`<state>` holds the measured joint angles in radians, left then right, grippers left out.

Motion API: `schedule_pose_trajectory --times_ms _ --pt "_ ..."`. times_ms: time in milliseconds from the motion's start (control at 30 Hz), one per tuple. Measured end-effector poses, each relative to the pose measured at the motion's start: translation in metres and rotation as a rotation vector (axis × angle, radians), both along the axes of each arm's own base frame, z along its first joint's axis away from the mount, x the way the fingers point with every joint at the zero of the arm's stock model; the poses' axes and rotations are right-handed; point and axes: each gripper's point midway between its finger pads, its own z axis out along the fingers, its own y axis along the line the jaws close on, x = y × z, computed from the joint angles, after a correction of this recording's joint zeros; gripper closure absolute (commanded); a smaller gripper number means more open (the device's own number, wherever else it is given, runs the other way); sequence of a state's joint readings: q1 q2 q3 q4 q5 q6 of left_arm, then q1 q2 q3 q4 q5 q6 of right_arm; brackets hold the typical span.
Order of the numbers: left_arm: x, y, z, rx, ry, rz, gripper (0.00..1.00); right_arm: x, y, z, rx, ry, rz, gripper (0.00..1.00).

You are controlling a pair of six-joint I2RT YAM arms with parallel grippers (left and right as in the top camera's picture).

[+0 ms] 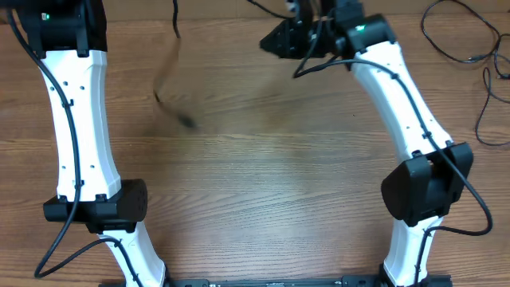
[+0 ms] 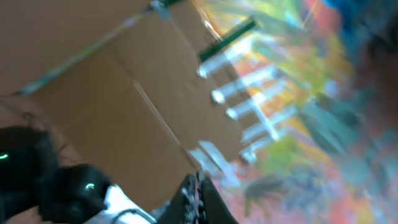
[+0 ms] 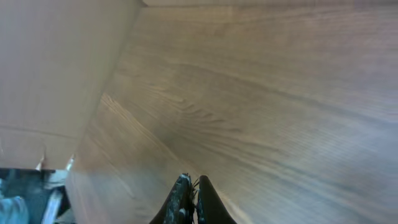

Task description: Untangle cables

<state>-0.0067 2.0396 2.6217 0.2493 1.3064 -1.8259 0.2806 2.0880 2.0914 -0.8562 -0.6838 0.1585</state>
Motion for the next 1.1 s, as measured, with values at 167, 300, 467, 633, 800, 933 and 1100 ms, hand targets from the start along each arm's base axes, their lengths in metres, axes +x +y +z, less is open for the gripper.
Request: schedule_pose_trajectory --times_ms 167,300,467,633,800,933,1100 --pt "0.030 -0.006 -0.045 0.081 0.105 0.053 0.96 0.005 -0.010 0.022 -0.040 -0.186 0.085 0.93" --pt "0.067 0.000 -0.094 0.178 0.155 0.258 0.96 0.001 -0.013 0.063 -0.096 -0.396 0.134 0.89" --pt "0.113 0.021 -0.142 0.414 0.097 0.640 0.96 -0.009 -0.024 0.122 -0.177 -0.622 0.107 0.07" --pt "0.128 0.012 -0.150 0.590 -0.042 0.837 0.96 -0.006 -0.034 0.136 -0.287 -0.758 0.114 0.00" --pt "0.134 0.035 -0.167 0.717 -0.021 0.968 0.96 0.047 -0.075 0.168 -0.548 -0.991 -0.130 0.00" --pt "0.138 0.052 -0.169 0.749 -0.014 1.024 0.96 0.068 -0.129 0.174 -0.658 -0.952 -0.345 0.00" --pt "0.139 0.057 -0.171 0.765 -0.007 1.045 0.96 0.084 -0.202 0.171 -0.754 -0.859 -0.609 0.00"
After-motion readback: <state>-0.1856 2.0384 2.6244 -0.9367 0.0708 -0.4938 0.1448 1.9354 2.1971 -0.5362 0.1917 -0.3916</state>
